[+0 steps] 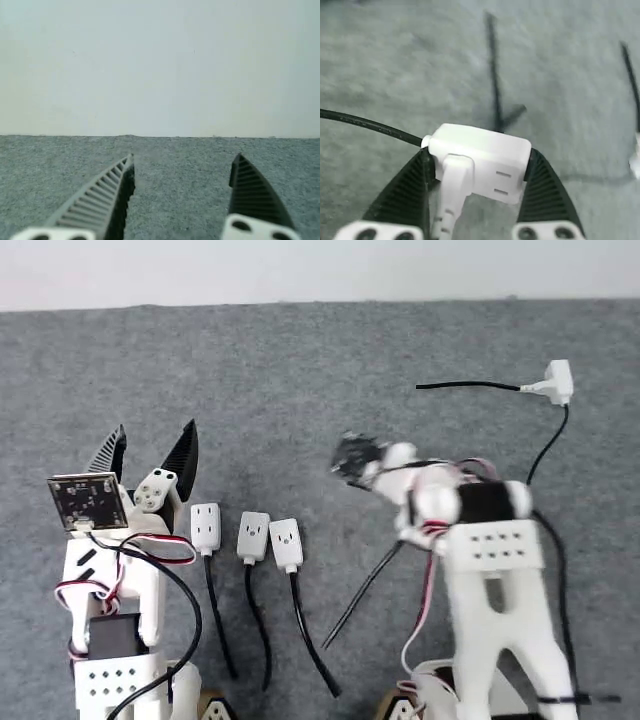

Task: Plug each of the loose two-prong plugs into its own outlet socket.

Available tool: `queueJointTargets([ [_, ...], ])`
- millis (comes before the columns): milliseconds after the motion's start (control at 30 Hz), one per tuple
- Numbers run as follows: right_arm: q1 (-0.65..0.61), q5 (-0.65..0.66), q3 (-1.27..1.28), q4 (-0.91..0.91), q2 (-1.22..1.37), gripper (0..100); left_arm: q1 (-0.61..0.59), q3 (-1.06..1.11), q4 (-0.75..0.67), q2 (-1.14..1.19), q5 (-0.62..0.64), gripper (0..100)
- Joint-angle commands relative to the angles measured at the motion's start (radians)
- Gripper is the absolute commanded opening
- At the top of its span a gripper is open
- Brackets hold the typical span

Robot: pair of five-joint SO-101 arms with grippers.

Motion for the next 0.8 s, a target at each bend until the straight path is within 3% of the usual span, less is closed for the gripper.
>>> queueJointTargets([
  [0,0.156,0.017,-0.006,-0.097,-0.041,0.9,0.006,-0.013,-0.031,-0.006,-0.009,31],
  [200,0.320,0.009,-0.011,-0.325,0.042,0.9,0.008,-0.013,-0.031,-0.006,-0.009,31],
  [400,0.420,-0.063,-0.083,-0.608,0.295,0.9,0.008,-0.012,-0.031,-0.006,-0.009,31],
  [567,0.478,-0.106,-0.330,-0.753,0.627,0.9,0.008,-0.012,-0.031,-0.006,-0.009,31],
  [767,0.541,-0.192,-0.855,-0.791,1.138,0.9,0.015,-0.001,-0.043,-0.006,-0.009,31],
])
